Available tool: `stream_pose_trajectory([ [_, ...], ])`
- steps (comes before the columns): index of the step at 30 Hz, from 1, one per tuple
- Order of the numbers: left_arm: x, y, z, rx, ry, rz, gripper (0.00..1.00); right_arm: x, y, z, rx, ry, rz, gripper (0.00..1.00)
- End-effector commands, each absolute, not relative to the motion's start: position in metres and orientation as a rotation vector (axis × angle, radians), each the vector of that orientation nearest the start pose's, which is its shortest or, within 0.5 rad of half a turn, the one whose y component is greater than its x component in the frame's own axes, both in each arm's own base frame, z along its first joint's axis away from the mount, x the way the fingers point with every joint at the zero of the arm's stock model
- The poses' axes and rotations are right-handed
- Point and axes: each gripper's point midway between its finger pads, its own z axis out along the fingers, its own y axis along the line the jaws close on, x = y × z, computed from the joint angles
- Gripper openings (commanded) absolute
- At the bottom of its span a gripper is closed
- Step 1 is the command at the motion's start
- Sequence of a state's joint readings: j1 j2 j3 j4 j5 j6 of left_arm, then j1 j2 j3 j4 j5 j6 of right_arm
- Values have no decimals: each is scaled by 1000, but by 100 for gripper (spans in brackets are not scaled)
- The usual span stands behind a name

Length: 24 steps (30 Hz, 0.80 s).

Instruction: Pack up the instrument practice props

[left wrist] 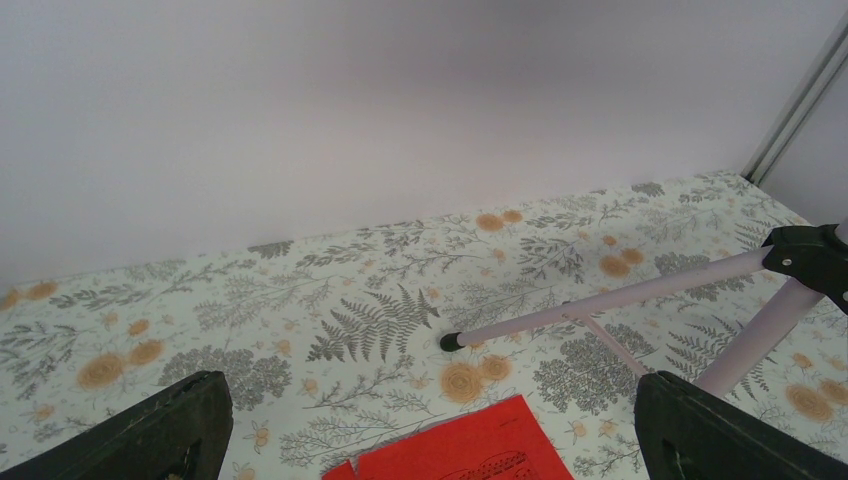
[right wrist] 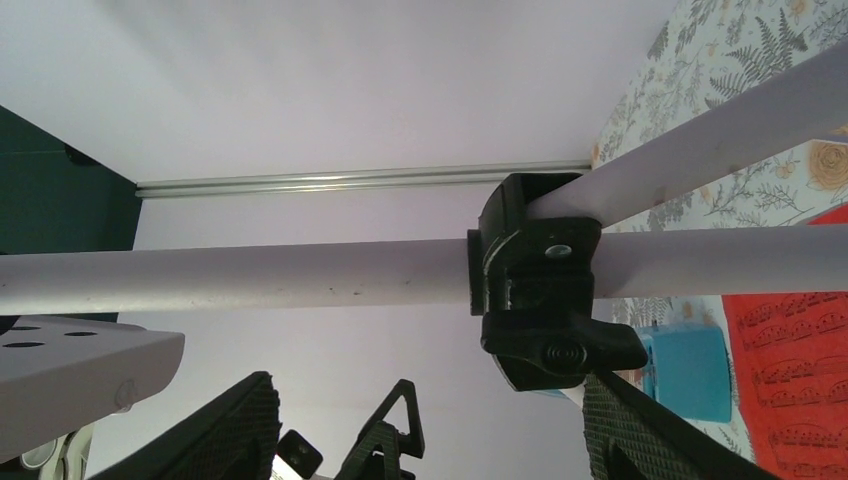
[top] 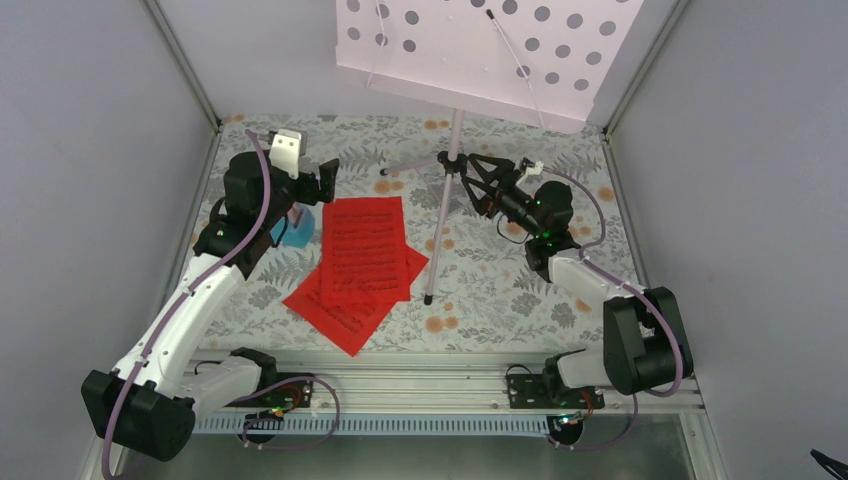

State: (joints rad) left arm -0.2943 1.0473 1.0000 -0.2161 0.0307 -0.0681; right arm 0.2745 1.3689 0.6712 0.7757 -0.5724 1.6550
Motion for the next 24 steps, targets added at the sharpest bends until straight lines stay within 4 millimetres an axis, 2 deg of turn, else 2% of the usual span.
stream_pose_trajectory([
  [1, 356, -114, 334, 221, 1812, -296, 100, 362, 210, 292, 636, 1707, 1941, 72],
  [10, 355, -114, 334, 222, 1811, -297, 100, 358, 211, 288, 656, 1714, 1928, 72],
  [14, 355, -114, 334, 222, 1811, -299, 100, 362, 209, 281, 682, 1724, 1900, 71],
  [16, 355, -114, 335, 223, 1810, -298, 100, 364, 210, 278, 687, 1729, 1898, 69],
  [22, 355, -113, 335, 221, 1808, -297, 100, 372, 212, 272, 702, 1731, 1896, 52],
  [24, 355, -113, 335, 222, 1808, -295, 100, 374, 212, 271, 703, 1731, 1894, 51],
])
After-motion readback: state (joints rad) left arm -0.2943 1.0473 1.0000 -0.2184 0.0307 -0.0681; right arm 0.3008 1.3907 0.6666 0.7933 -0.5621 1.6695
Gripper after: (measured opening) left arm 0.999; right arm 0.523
